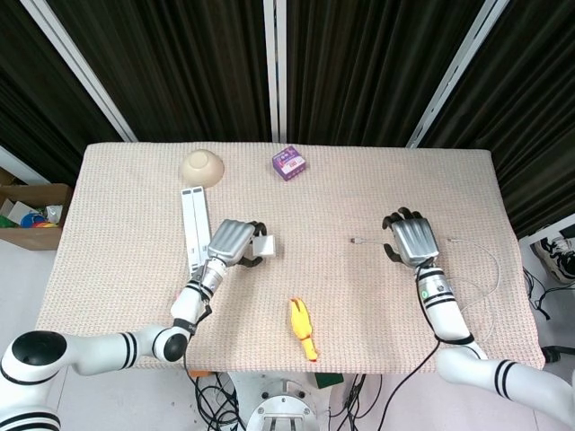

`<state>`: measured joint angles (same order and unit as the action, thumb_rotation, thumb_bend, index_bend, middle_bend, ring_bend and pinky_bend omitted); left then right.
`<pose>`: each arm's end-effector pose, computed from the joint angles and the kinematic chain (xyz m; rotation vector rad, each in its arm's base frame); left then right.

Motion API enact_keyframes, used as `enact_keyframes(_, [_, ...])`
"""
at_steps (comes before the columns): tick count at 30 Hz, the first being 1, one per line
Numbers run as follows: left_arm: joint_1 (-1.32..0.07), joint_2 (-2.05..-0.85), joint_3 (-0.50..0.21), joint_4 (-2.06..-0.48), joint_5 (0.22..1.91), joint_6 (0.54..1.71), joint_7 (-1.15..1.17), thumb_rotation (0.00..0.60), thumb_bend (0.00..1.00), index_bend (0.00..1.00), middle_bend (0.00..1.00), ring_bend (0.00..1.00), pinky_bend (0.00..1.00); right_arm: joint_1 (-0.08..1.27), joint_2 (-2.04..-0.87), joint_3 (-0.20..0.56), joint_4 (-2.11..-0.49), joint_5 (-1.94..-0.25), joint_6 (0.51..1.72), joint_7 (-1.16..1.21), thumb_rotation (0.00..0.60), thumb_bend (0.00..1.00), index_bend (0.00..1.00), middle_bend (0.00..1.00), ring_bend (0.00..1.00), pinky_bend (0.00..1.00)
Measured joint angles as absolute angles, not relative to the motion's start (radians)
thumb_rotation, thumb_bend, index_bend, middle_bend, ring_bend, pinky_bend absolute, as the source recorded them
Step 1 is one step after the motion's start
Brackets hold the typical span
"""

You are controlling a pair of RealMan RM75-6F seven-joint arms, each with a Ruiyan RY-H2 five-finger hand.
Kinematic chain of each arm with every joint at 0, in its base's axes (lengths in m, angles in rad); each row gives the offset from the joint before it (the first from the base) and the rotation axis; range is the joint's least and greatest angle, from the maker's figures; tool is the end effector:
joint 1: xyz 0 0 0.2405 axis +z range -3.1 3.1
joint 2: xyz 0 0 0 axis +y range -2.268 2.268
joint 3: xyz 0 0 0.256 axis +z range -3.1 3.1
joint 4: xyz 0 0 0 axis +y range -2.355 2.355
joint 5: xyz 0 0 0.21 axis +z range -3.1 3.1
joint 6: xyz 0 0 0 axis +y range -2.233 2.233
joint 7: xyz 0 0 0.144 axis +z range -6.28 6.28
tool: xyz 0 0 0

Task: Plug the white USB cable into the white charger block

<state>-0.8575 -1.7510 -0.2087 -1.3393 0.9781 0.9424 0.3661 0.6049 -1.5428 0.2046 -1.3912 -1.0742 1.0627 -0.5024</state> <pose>-0.1062 0.3532 -0.0708 -1.8694 -1.0501 -0.9631 -0.2134 -0.3446 0.0140 1.6673 -0.8288 0.7399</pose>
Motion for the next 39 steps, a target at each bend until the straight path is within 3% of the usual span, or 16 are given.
enact_keyframes(15, [-0.855, -1.741, -0.205, -1.353, 0.966, 0.924, 0.383, 0.562, 0.29, 0.55, 0.5, 0.74, 0.95, 0.71, -1.779, 0.214, -1.115, -1.013, 0.994, -0.587, 0.6, 0.33, 0.53, 0.36, 0.17, 0.29])
enact_keyframes(39, [-0.851, -1.738, -0.2, -1.354, 0.942, 0.913, 0.393, 0.555, 0.29, 0.55, 0.5, 0.74, 0.95, 0.729, -1.835, 0.206, -1.032, -1.029, 0.961, -0.574, 0.6, 0.36, 0.55, 0.35, 0.17, 0.29])
